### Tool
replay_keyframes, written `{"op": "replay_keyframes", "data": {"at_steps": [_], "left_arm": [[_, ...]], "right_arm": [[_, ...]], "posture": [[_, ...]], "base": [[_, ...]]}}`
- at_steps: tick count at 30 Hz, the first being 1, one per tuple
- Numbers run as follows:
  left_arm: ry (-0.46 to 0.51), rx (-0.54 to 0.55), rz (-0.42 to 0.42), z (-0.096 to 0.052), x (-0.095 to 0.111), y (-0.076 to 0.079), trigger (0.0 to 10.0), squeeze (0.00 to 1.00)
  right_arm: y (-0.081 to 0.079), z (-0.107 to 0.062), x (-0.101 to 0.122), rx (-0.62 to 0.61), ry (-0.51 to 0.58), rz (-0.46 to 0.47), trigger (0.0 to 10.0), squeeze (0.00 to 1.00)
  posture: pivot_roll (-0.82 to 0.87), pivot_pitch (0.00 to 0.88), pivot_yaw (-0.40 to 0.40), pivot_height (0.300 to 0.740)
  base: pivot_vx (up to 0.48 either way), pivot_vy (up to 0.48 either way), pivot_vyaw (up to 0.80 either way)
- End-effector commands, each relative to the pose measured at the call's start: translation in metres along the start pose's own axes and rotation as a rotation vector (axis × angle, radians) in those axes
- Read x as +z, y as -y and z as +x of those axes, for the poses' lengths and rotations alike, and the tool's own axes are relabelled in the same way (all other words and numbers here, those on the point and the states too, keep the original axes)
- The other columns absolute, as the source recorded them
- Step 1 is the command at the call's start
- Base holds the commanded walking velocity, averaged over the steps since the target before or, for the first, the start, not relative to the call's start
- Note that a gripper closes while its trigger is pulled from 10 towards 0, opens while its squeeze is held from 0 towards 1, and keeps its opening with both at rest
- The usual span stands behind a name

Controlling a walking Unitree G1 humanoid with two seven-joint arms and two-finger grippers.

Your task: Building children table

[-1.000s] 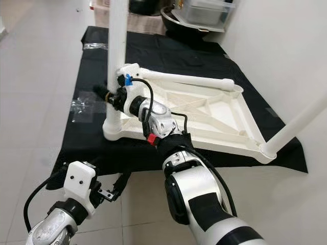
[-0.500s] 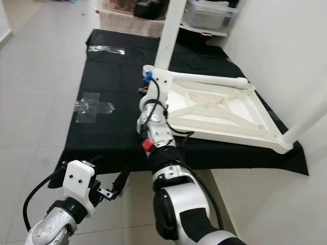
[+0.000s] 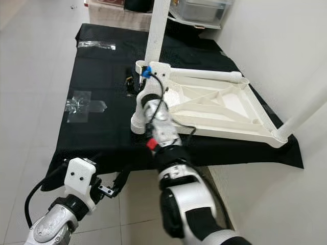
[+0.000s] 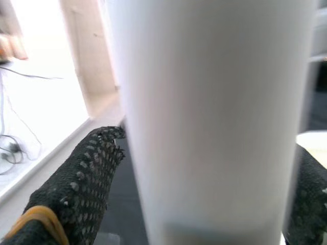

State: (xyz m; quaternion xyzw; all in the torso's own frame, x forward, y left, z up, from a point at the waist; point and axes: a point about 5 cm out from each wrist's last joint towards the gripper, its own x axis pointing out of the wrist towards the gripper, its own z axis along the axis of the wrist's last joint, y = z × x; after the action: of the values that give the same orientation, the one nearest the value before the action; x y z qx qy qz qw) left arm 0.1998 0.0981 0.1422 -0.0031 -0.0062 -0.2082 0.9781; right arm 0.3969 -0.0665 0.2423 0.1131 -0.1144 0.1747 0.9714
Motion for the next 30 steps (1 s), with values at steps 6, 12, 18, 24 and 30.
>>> {"op": "replay_keyframes", "data": {"at_steps": [6,12,18,24,30], "left_arm": [[-0.023,-0.003,-0.011,0.000,-0.005,0.002,10.0,0.00],[-0.024,-0.004,-0.011,-0.001,-0.005,0.003,10.0,0.00],[-0.022,0.004,-0.012,-0.002,-0.004,0.003,10.0,0.00],[-0.020,0.002,-0.012,-0.001,-0.004,0.003,10.0,0.00],[-0.020,0.003,-0.013,-0.001,-0.004,0.004,10.0,0.00]], "right_arm": [[-0.002,0.001,0.006,0.494,-0.113,0.097,10.0,0.00],[-0.034,-0.014,-0.011,0.960,-0.276,0.046,10.0,0.00],[-0.053,-0.017,-0.016,1.129,-0.334,0.003,10.0,0.00],[-0.051,-0.007,-0.014,0.979,-0.275,-0.063,0.0,0.00],[-0.040,-0.001,-0.011,0.793,-0.228,-0.096,0.0,0.00]], "posture": [[0.12,0.096,-0.181,0.740],[0.13,0.101,-0.186,0.740],[0.13,0.105,-0.190,0.740],[0.13,0.104,-0.192,0.740],[0.13,0.102,-0.191,0.740]], "base": [[0.000,0.000,0.00],[0.000,0.000,0.00],[0.000,0.000,0.00],[0.000,0.000,0.00],[0.000,0.000,0.00]]}}
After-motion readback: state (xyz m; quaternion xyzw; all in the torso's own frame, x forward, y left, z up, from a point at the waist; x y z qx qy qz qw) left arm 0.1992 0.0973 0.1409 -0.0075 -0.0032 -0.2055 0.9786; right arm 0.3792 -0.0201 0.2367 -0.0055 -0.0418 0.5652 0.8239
